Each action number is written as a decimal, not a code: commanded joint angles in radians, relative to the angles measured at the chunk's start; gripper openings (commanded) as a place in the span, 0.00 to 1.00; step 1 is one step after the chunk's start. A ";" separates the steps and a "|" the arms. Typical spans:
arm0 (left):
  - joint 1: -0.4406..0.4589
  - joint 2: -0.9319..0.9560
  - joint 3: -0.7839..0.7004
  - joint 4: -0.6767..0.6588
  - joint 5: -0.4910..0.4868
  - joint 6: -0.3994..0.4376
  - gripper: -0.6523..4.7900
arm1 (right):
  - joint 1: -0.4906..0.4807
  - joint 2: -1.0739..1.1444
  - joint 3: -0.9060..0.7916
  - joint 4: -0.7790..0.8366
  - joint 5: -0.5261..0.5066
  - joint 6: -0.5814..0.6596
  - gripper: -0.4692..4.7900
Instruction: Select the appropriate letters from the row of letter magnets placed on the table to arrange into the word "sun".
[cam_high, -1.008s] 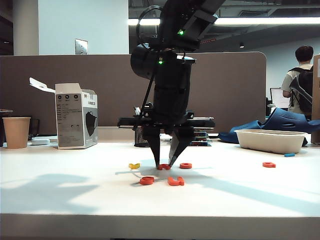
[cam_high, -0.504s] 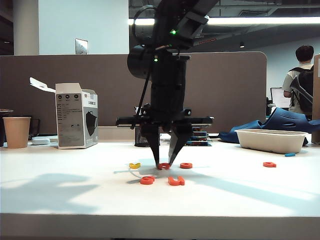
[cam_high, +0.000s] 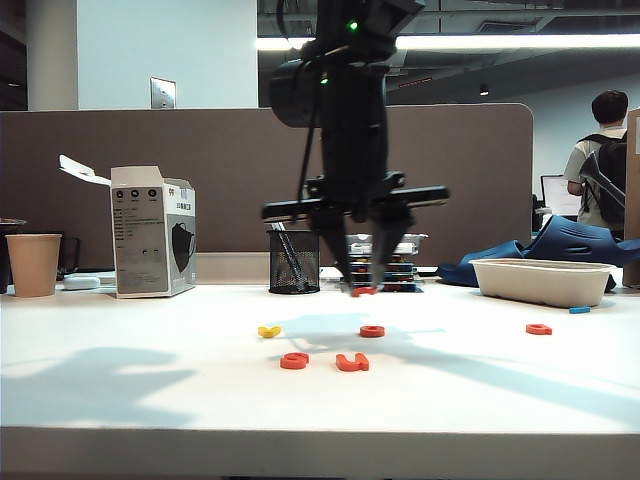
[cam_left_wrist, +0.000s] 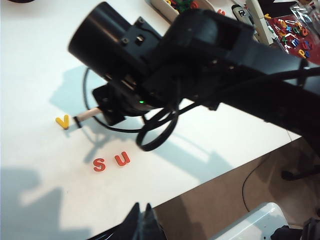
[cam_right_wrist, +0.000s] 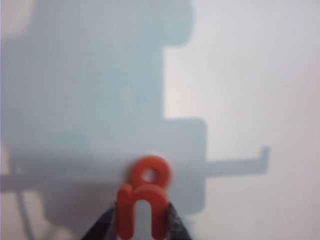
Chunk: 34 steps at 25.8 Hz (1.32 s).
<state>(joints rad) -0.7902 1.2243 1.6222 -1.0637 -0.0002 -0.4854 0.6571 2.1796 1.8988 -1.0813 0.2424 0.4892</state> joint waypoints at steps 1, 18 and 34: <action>0.000 -0.003 0.003 0.003 0.003 0.008 0.11 | -0.004 -0.028 0.004 -0.079 0.066 0.001 0.34; 0.000 -0.004 0.003 -0.022 0.004 0.007 0.11 | -0.049 -0.083 -0.051 -0.046 -0.020 -0.370 0.48; 0.000 -0.004 0.003 -0.034 0.003 0.008 0.11 | -0.207 -0.087 -0.143 -0.079 -0.391 -0.792 0.49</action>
<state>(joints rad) -0.7891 1.2243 1.6222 -1.0996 -0.0002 -0.4854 0.4473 2.0991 1.7565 -1.1790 -0.1505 -0.2852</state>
